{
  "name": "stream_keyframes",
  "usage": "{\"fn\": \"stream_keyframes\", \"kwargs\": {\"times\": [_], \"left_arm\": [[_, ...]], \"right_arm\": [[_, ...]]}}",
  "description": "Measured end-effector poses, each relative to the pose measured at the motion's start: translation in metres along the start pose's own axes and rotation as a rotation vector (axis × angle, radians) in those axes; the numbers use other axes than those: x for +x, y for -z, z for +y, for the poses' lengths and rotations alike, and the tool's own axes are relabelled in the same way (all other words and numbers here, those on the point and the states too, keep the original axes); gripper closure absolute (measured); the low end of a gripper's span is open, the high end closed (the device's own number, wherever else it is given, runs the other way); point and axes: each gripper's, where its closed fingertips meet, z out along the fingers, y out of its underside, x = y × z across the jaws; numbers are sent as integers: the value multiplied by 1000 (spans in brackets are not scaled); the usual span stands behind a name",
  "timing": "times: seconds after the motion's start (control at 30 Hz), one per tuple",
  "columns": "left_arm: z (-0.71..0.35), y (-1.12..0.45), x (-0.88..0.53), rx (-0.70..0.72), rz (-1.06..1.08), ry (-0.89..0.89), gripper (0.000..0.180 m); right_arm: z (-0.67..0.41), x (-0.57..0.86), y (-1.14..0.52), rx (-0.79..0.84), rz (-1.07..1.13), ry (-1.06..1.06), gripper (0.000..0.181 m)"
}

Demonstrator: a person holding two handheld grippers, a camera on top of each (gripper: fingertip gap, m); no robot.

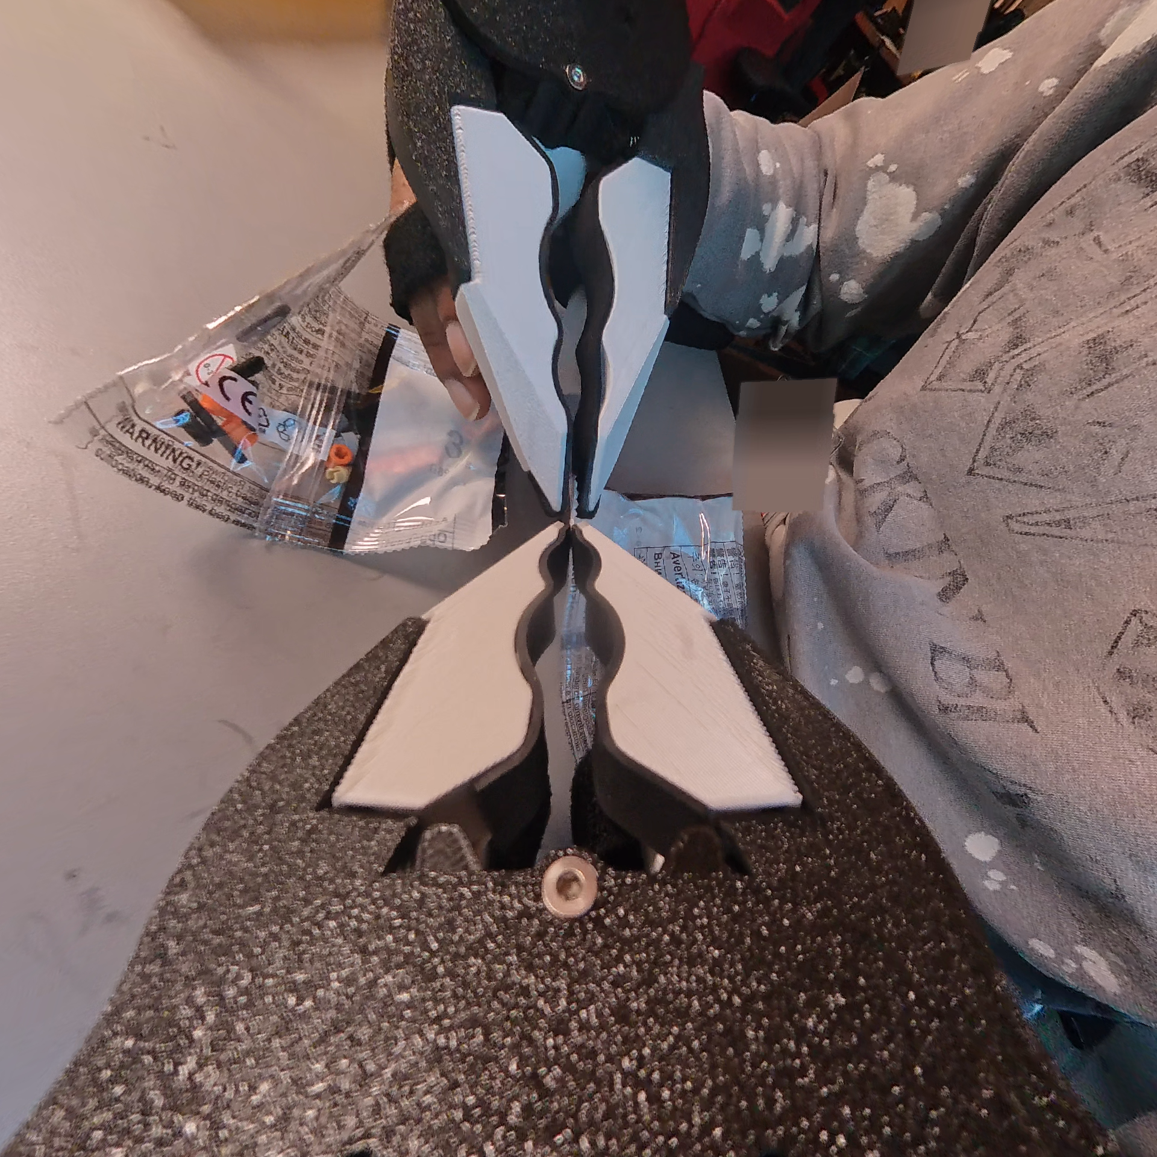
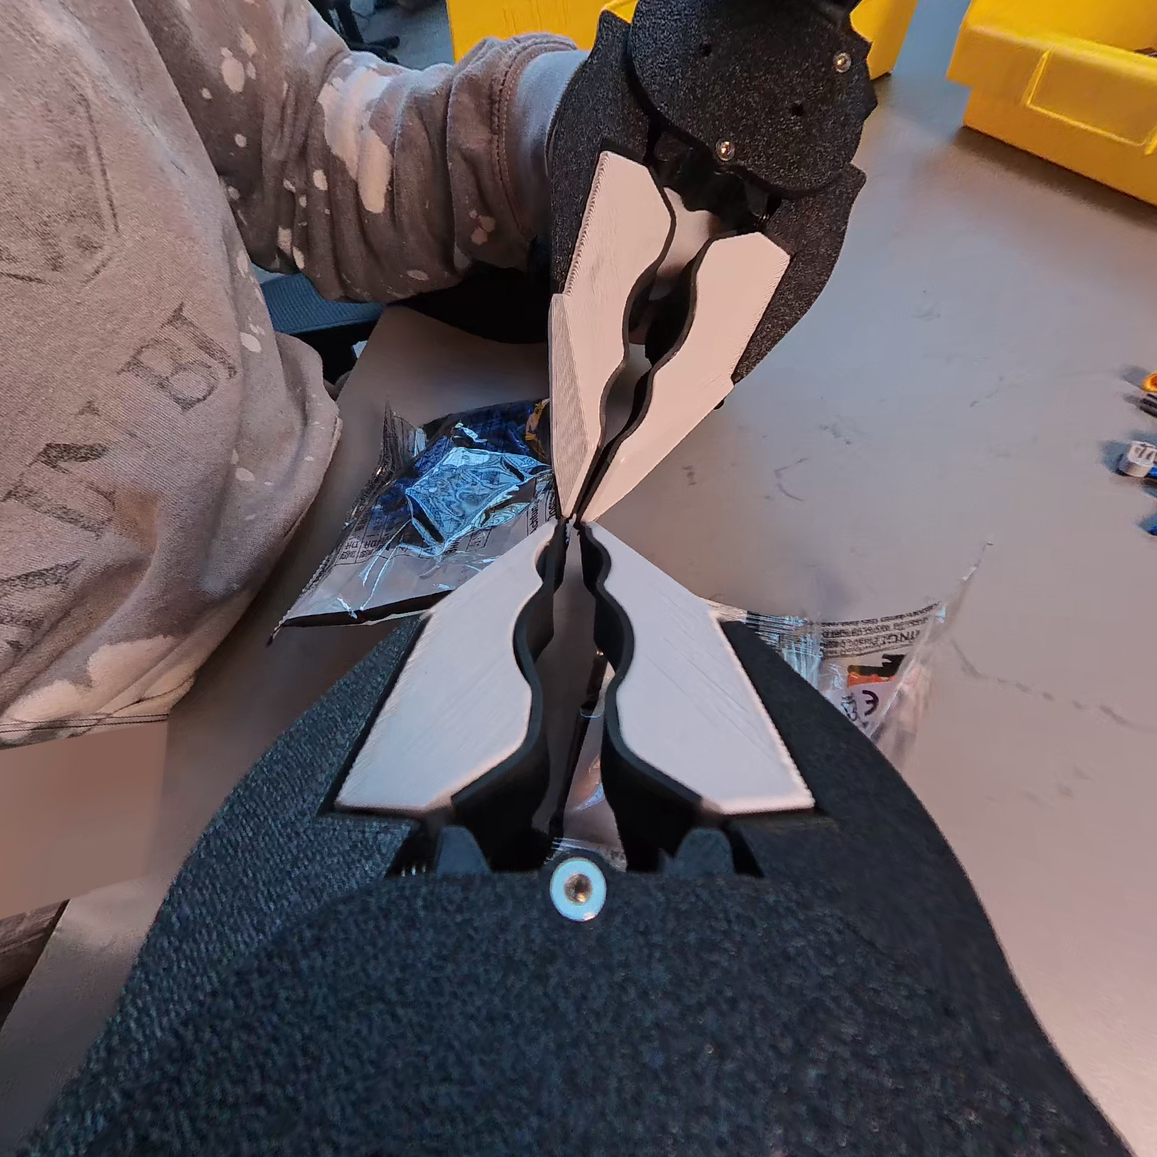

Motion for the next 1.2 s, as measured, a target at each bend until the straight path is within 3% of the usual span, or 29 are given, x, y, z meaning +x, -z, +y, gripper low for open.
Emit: {"fn": "stream_keyframes", "kwargs": {"times": [0.4, 0.63, 0.93, 1.2], "left_arm": [[0, 1, -1, 9, 1, 5, 180], [-10, 3, -4, 88, -4, 24, 180], [7, -5, -13, 35, 40, 165, 180], [11, -11, -6, -6, 84, 161, 180]], "right_arm": [[-1, 1, 1, 6, 12, 16, 180], [-6, 8, 6, 23, 59, 45, 181], [13, 7, -6, -178, 198, 417, 181], [17, -4, -6, -209, 158, 506, 181]]}}
